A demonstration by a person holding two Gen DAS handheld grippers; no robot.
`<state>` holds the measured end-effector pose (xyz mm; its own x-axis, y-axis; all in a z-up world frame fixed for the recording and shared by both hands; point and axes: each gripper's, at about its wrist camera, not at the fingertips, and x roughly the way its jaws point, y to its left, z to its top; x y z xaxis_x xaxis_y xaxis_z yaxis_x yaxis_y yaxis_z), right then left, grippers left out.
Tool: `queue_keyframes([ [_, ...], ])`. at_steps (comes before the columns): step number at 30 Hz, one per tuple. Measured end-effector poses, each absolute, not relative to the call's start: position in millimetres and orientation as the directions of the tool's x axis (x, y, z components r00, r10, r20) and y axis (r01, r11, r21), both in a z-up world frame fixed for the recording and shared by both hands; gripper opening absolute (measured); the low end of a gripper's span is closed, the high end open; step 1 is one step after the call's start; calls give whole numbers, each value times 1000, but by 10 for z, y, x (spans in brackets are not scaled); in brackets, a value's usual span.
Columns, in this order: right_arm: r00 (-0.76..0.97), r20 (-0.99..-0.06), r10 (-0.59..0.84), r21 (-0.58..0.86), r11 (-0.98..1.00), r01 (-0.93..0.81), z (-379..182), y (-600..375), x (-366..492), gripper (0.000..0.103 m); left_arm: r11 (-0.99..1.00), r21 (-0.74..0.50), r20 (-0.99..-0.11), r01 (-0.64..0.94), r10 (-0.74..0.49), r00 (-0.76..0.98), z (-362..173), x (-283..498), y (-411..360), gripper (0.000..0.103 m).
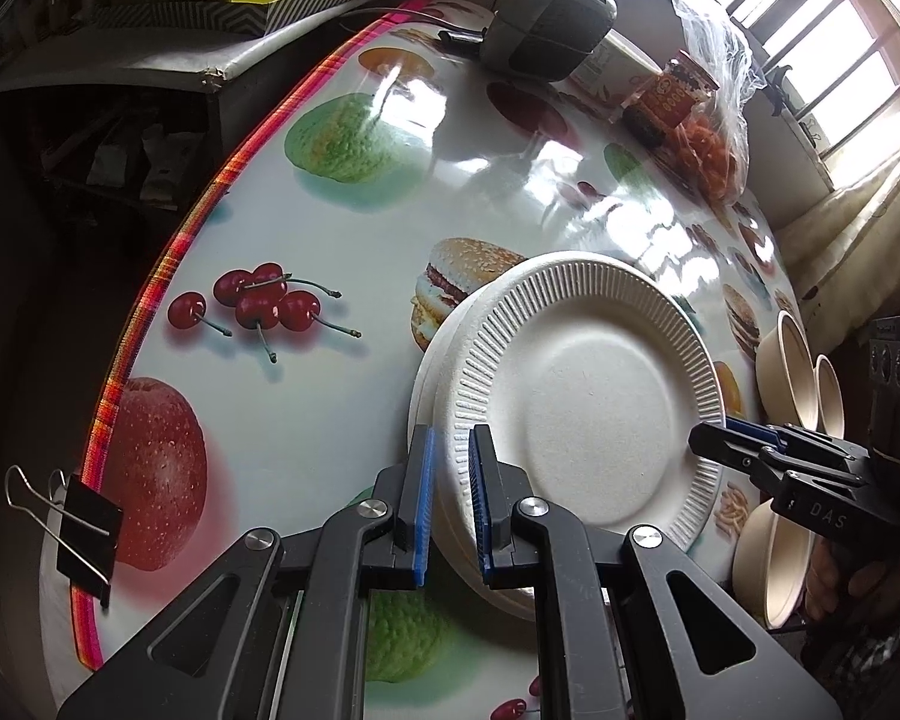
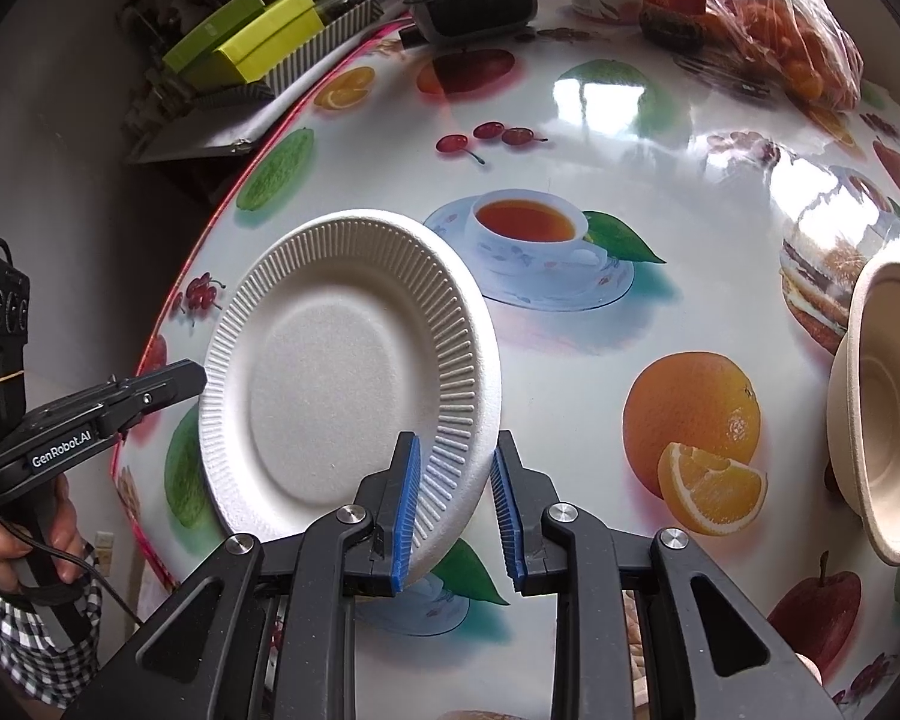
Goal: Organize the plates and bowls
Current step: 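Lower the plates onto the stack and open both grippers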
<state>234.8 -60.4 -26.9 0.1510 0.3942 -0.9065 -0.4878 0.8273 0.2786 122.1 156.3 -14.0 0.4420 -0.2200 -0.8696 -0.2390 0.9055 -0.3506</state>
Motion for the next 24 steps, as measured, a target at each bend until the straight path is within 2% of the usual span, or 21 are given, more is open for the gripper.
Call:
queue_keyframes([
  [16,156,-915,373,264,844,-467,-292,-610,2358,28,909,-353,-859,-222,-221,462,-111,1198,1572,12],
  [21,154,-915,373,268,847,-459,-291,-635,2366,33,909,-357,-852,-214,-224,473,-96,1161,1584,16],
  [24,149,-916,372,270,848,-455,-290,-649,2349,38,911,-354,-848,-210,-219,482,-84,1136,1588,26],
])
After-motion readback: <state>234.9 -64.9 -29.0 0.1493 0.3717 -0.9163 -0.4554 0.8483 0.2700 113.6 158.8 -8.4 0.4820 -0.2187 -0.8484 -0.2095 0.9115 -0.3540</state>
